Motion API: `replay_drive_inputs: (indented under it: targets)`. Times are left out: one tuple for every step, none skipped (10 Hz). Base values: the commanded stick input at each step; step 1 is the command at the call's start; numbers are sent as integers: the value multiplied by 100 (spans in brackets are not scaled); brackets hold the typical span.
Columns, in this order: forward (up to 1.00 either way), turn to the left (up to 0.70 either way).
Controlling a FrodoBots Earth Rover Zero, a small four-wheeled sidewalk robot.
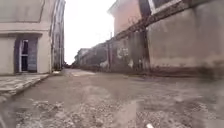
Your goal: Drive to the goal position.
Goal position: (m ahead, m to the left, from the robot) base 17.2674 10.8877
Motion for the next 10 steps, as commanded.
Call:
replay_drive_inputs:
  targets:
    - [85,34]
    - [85,34]
    - [85,34]
    - [85,34]
    - [85,34]
    - [85,34]
    - [85,34]
    - [85,23]
    - [85,0]
    - [85,0]
